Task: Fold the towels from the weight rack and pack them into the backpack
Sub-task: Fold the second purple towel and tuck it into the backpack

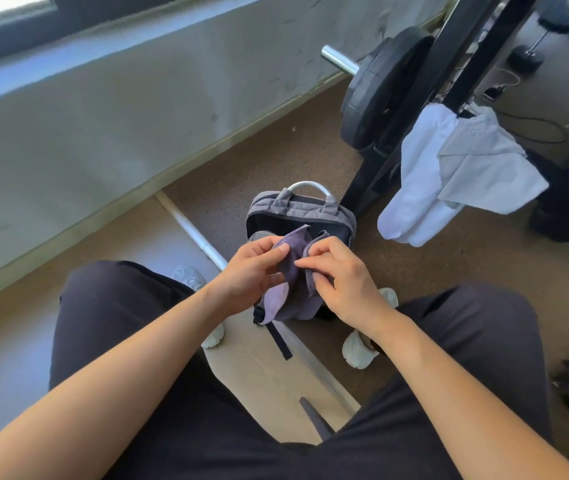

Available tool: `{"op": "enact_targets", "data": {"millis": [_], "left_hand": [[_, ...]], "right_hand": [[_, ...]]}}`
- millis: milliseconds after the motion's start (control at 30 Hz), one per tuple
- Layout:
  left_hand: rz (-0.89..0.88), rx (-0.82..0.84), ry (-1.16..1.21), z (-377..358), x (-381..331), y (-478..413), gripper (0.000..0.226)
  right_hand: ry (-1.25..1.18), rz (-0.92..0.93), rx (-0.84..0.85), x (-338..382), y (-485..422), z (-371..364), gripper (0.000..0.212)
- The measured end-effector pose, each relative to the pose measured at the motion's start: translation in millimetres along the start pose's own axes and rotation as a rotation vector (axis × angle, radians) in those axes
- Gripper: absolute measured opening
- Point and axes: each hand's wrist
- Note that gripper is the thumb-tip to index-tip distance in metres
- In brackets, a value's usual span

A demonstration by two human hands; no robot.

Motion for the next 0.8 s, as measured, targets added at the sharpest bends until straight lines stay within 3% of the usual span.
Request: {"op": "enact_targets", "data": {"millis": [267,467,667,800], "left_hand": [[0.026,0.031,-0.017,0.7,1.9,-1.8,0.017],[0.005,0.046,-0.016,2.5,3.5,-2.7,0.018],[-0.061,0.003,-0.126,1.4,5.6,-3.1,0.015],[-0.059,0.034,-0.194,0.7,7.3,-2.0,0.015]], "right_hand": [[0.038,0.063,-0.013,-3.4,-2.2,-1.0,0.013],[0.045,-0.01,-0.104,-2.7,-1.4,-1.2,0.017],[-0.196,-0.135,-0.058,6.7,2.6,4.1,0.014],[-0.227,-0.139,-0.063,4.8,-1.2,3.0,0.016]]}}
Point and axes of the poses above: each hand's wrist, its own y-axis away from the middle knuckle, its own z-axis out of the back of the hand, x = y × z, and after that the axes turned 2 degrees about y, right-handed
